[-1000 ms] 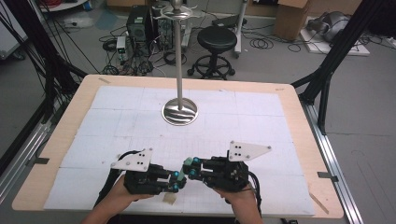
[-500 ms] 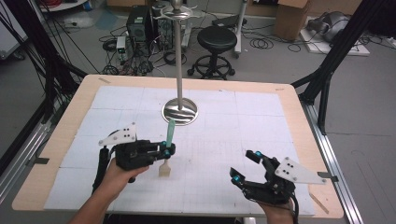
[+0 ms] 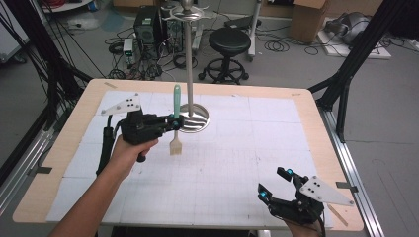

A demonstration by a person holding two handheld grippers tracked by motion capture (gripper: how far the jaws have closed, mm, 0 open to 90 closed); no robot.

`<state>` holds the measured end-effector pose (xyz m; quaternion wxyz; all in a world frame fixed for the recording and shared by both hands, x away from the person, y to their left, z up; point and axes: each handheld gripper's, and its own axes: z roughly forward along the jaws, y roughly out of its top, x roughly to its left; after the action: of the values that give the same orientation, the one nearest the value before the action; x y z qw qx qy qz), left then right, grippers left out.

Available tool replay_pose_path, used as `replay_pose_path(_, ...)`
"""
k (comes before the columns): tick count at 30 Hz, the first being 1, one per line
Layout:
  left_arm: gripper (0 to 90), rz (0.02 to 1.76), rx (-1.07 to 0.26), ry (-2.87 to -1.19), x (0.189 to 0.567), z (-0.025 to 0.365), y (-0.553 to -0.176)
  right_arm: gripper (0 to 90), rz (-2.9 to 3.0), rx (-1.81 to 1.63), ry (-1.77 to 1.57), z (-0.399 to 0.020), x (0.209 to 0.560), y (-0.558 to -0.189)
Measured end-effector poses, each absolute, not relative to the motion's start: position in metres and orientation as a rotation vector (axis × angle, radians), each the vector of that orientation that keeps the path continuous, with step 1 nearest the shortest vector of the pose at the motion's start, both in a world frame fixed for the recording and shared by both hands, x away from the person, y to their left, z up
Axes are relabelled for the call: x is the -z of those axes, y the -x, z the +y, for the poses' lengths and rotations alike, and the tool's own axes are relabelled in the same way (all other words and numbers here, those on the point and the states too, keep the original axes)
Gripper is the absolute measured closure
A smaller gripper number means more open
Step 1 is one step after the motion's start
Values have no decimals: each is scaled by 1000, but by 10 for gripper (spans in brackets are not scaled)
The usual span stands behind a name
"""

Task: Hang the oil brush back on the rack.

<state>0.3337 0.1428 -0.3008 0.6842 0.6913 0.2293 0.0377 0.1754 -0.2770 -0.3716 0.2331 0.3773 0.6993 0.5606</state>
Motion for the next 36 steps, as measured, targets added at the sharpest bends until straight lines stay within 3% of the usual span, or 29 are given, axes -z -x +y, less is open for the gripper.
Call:
replay_pose_path(14,840,490,-133,-1568,245,121,-373,186,1878,-1526,-1078,-296,374,-170)
replay_pose_path(36,840,534,-121,-1580,220,117,-421,186,1897,-1537,-1092,-291,379,-172)
